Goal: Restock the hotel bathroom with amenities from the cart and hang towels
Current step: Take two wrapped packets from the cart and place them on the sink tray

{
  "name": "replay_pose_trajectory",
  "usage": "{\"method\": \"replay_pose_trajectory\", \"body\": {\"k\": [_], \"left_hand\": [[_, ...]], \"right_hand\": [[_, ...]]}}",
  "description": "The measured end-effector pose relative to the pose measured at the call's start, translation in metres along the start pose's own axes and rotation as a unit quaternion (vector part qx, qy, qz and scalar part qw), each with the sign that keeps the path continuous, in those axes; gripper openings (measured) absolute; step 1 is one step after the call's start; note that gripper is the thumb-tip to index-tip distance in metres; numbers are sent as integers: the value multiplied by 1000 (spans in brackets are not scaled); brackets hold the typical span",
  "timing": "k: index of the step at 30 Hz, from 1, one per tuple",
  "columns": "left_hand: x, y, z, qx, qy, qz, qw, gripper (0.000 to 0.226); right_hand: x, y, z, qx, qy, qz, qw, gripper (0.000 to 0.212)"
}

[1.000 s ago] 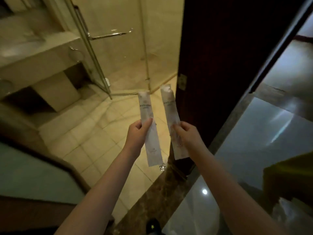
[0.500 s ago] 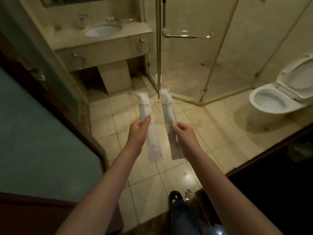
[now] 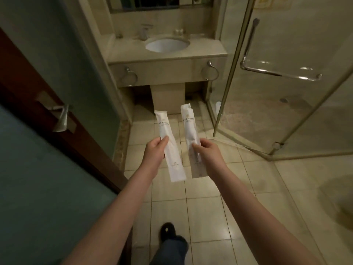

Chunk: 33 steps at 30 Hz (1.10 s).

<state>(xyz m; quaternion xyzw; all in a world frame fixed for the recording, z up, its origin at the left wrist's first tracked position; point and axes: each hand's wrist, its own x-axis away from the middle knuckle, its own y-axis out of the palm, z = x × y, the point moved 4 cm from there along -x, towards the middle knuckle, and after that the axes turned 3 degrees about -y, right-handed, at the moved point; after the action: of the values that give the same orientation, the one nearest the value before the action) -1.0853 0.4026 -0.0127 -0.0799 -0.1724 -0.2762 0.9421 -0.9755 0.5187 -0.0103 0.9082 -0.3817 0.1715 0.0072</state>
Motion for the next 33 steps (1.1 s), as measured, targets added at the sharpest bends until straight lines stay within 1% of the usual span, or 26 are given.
{"method": "replay_pose_trajectory", "body": {"k": [6,11,16,19,22,26,29,33], "left_hand": [[-161,-23,46,-6,23,8,1000,19],[-281,-23,102,-26,32,-9,999,26],[-389,-3,149,-23,24,-38,999,17],[-454,15,175,-26,29,-34,999,18],[-521,38,201,-35,35,-24,998,24],[-613,72,256,-37,48,-14,998,19],[-672,91,302,-42,64,-18,997,16],[-748,103,340,-47,76,-4,996,28]], "right_hand": [[-144,50,-53,-13,4,8,1000,10],[-254,74,-109,-11,11,20,1000,16],[-355,73,-151,-26,25,47,998,15],[-420,68,-169,-28,23,63,997,13],[-493,60,-186,-38,20,60,997,12],[-598,43,-225,-44,-7,53,998,14],[-672,34,-260,-42,-20,64,997,13],[-754,35,-293,-35,-4,70,997,20]]}}
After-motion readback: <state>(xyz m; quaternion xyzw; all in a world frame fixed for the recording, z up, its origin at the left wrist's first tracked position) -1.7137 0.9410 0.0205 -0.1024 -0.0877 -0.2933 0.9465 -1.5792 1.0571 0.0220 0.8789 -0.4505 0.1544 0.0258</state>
